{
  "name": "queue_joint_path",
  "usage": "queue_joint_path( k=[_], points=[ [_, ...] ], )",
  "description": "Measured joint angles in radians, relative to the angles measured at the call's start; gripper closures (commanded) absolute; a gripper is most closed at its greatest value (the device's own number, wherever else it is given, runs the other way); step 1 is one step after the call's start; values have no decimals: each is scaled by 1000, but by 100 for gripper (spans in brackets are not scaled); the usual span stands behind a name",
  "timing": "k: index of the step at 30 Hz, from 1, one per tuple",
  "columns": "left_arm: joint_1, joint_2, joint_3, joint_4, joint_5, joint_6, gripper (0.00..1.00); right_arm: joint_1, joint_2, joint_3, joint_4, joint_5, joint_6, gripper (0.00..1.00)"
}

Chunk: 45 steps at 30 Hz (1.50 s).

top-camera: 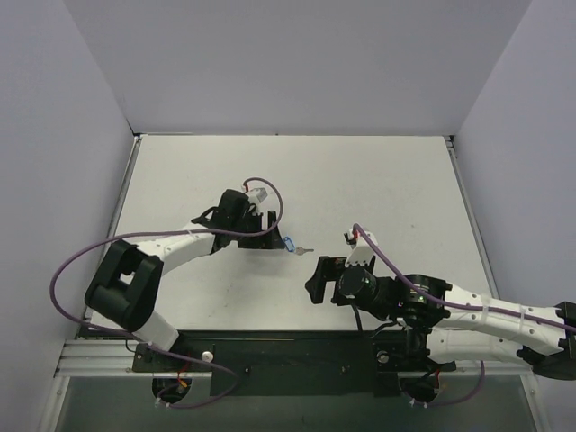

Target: Remove the keys from the keyring

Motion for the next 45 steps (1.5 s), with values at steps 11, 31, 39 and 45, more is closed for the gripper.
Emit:
queue_joint_path(
  k=[11,31,39,45],
  points=[
    [0,280,246,19,132,71,13,11,-70,-28,-2,-18,2,11],
    [-37,392,311,-21,241,118,28,12,-85,-61,-8,-26,16,11],
    [-37,392,306,-17,241,124,36,18,-85,-68,0,-27,23,11],
    [-37,396,298,-7,239,118,44,25,-71,-68,5,-28,24,11]
  ],
)
